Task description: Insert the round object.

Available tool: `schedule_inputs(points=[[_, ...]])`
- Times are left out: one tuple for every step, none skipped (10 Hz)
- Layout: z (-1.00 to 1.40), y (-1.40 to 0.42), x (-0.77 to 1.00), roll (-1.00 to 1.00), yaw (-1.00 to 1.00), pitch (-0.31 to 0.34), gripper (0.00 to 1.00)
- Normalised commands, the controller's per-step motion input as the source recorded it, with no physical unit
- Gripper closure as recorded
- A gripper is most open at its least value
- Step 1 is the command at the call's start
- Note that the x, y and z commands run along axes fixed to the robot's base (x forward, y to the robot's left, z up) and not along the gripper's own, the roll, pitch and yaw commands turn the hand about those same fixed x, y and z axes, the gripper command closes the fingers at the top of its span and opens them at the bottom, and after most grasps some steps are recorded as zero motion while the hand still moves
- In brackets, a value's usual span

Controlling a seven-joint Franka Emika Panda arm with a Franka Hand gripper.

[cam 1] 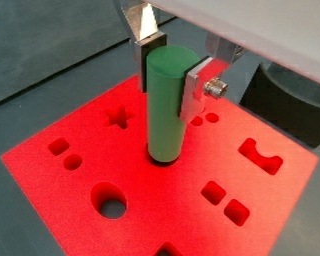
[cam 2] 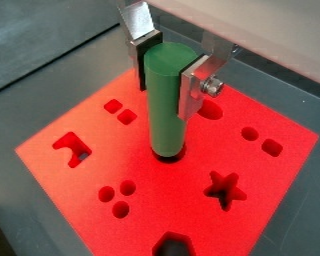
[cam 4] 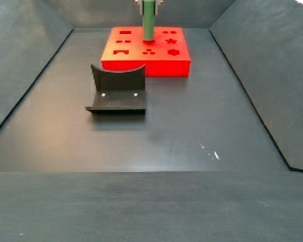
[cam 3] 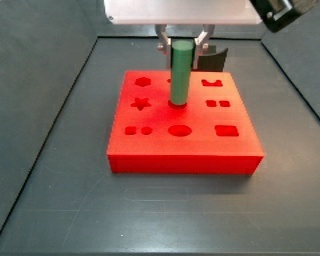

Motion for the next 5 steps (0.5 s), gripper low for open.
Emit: schedule_inputs(points=[[-0.23, 0.0, 0.0, 0.0, 0.0, -0.024, 1.0], [-0.24, 0.0, -0.01, 0.02, 0.0, -0.003, 1.0], [-0.27, 0.0, 0.0, 0.03, 0.0, -0.009, 1.0], [-0.33, 0.0, 0.12, 0.02, 0.0, -0.063, 1.0], [-0.37, 0.0, 0.16, 0.06, 0.0, -0.087, 1.0]])
